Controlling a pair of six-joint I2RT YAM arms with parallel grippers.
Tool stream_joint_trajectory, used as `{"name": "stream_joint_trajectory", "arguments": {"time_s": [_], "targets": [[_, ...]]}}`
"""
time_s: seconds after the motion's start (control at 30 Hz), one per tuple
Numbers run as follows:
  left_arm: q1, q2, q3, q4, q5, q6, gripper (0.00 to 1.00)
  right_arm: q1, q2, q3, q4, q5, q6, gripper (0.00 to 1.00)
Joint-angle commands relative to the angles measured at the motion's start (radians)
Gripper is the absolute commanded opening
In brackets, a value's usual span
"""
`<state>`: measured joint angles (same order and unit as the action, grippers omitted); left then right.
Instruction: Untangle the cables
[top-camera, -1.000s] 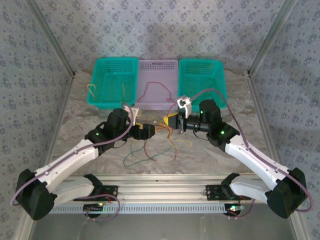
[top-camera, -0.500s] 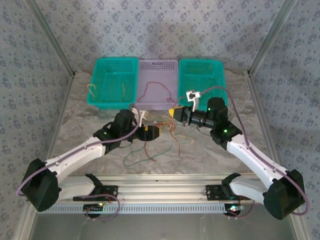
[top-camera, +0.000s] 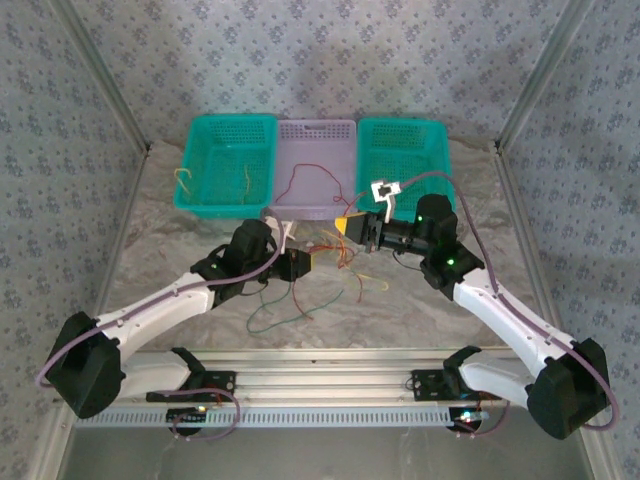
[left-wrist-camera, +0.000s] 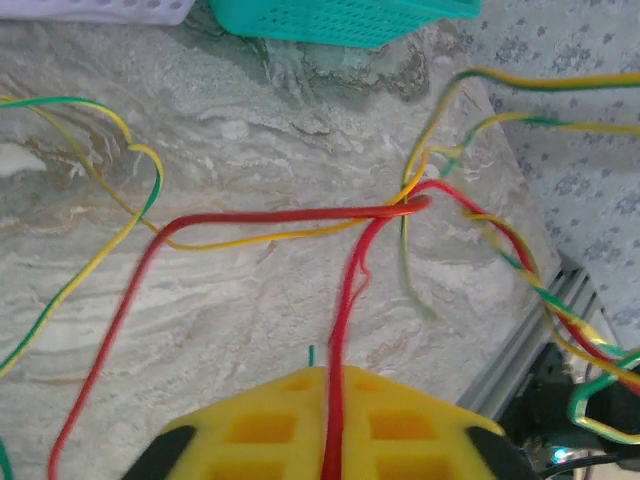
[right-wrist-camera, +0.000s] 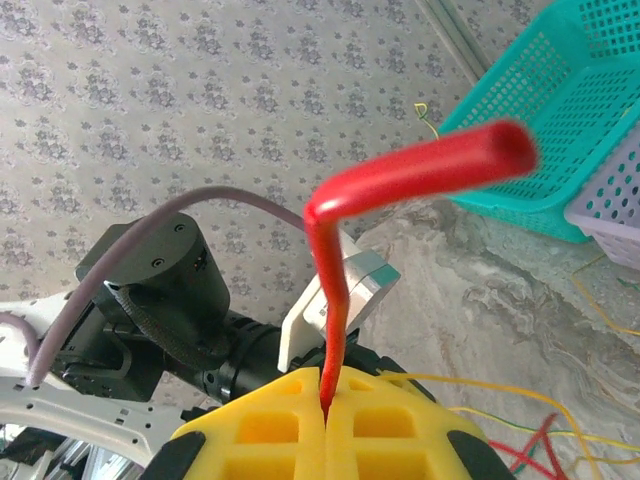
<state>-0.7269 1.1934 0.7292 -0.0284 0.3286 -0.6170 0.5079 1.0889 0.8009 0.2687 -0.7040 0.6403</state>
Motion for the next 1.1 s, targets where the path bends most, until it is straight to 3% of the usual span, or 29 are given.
{"name": "stream_joint_trajectory", "arguments": {"time_s": [0.0, 0.43, 0.6, 0.8, 1.07], "targets": [[-0.004, -0.025, 0.010, 0.002, -0.026, 0.024, 0.00, -0.003, -0.019, -0.001, 0.015, -0.034, 0.003, 0.00], [-0.002, -0.117, -0.014, -0.065, -0.087, 0.060, 0.00, -0.054, -0.071, -0.013, -0.024, -0.002, -0.003, 0.00], [0.015, -0.178, -0.012, -0.135, -0.124, 0.080, 0.00, -0.133, -0.097, -0.018, -0.111, 0.101, 0.002, 0.00], [0.066, -0.301, 0.004, -0.272, -0.174, 0.084, 0.00, -0.224, -0.167, -0.051, -0.272, 0.366, 0.002, 0.00], [0.148, -0.394, 0.053, -0.439, -0.240, 0.091, 0.00, -0.314, -0.239, -0.095, -0.354, 0.505, 0.026, 0.00]]}}
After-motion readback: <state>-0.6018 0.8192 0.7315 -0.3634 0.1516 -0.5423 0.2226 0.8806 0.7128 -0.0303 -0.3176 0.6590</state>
